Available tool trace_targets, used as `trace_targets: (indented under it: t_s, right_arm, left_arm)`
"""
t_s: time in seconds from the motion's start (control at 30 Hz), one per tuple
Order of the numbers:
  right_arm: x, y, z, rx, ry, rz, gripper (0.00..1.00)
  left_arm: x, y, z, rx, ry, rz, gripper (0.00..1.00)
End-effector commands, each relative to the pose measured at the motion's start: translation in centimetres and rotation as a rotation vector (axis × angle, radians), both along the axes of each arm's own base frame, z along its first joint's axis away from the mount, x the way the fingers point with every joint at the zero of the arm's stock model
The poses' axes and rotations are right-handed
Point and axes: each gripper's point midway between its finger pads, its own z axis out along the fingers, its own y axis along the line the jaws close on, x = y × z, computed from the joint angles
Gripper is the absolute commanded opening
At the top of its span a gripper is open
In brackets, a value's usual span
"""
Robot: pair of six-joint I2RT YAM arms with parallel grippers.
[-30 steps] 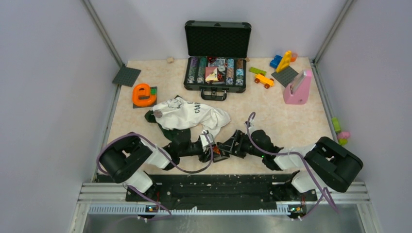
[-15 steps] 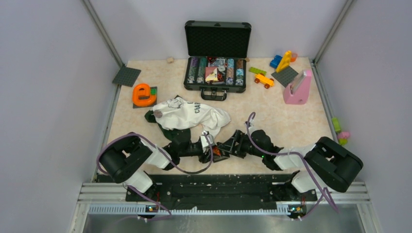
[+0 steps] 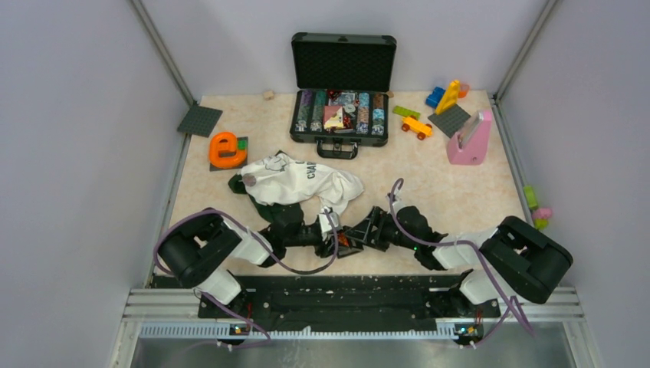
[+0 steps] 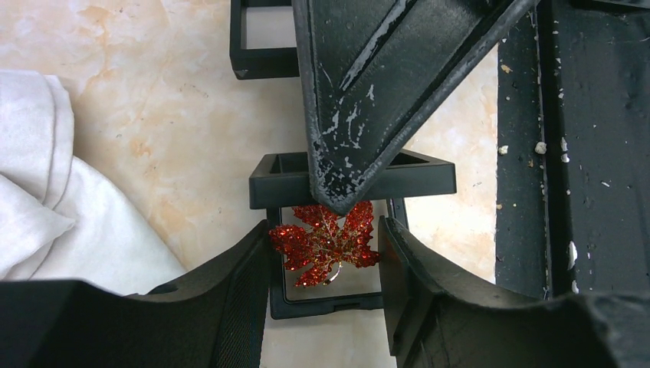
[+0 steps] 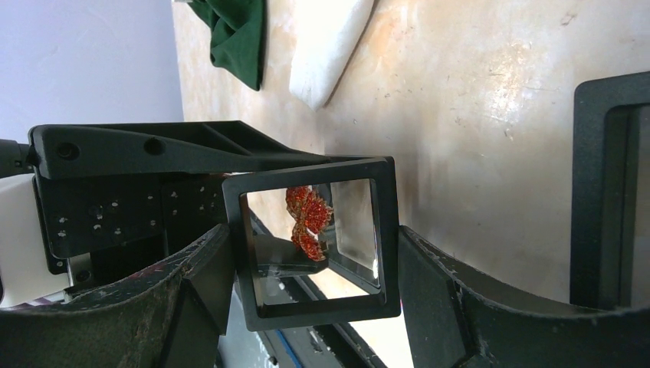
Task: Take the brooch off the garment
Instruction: Place the brooch in the brooch box.
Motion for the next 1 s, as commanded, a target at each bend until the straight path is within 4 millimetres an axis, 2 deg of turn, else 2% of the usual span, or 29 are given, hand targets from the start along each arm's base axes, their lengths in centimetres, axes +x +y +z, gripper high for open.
trace_targets:
  t_s: [0.0,0.23,0.6,0.77,0.97]
  right_arm:
    - [0.5,0.2,1.1,0.042,-0.039,-0.001,0.38]
    - [0.5,0.2,1.2,0.048,-0.040,-0.006,0.38]
    - [0.5,0.0,1.0,0.043,-0.036,-0.013,0.38]
    - [0.6,0.0,0.9,0.036,-0.032,-0.016,0.38]
    - [0.8,-0.1,0.8,0.018,-0.042,-0.020,0.38]
  left_arm:
    - [0.5,-0.9,0.9,-0.022,-0.036,-0.024,0.27]
    - [0.3,-1.0,0.3,-0.006,-0.021,-0.033,0.39]
    - [0.2,-0.8,0.3,-0.003,-0.025,-0.026,0.66]
    - [0.1,-0.8,0.7,-0.014,-0.034,-0.024,0.69]
    - [0.0,-0.1,2.6,-0.078,-0.079,0.013,0.71]
